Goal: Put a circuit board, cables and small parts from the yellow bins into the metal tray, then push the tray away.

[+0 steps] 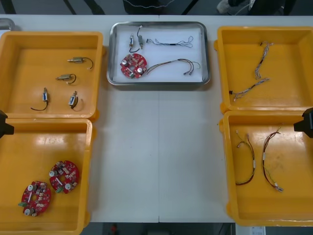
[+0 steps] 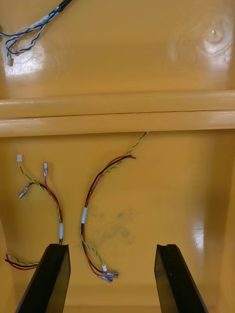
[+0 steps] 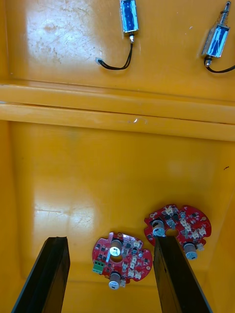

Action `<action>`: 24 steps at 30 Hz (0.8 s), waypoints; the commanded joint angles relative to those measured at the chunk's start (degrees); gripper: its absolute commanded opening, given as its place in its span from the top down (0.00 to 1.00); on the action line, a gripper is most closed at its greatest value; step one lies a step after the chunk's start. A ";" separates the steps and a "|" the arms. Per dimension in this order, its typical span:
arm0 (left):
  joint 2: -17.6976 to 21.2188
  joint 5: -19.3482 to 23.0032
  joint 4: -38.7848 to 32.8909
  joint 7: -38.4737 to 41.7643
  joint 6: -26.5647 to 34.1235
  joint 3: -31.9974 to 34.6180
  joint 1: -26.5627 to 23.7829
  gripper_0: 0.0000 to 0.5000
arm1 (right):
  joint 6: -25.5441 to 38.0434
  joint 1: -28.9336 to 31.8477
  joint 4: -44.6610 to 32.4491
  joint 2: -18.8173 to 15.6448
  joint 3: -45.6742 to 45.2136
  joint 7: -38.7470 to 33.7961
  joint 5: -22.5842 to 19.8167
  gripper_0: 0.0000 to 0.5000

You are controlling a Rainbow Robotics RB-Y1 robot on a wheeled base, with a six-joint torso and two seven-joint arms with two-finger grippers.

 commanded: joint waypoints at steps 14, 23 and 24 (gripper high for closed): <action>-0.27 0.16 -1.49 -5.14 0.37 -0.63 0.96 0.00 | 0.17 0.79 -0.58 -2.44 -1.21 -1.74 -0.43 0.00; -0.27 0.16 -1.49 -5.14 0.37 -0.63 0.96 0.00 | 0.17 0.79 -0.58 -2.44 -1.21 -1.74 -0.43 0.00; -0.27 0.16 -1.49 -5.14 0.37 -0.63 0.96 0.00 | 0.17 0.79 -0.58 -2.44 -1.21 -1.74 -0.43 0.00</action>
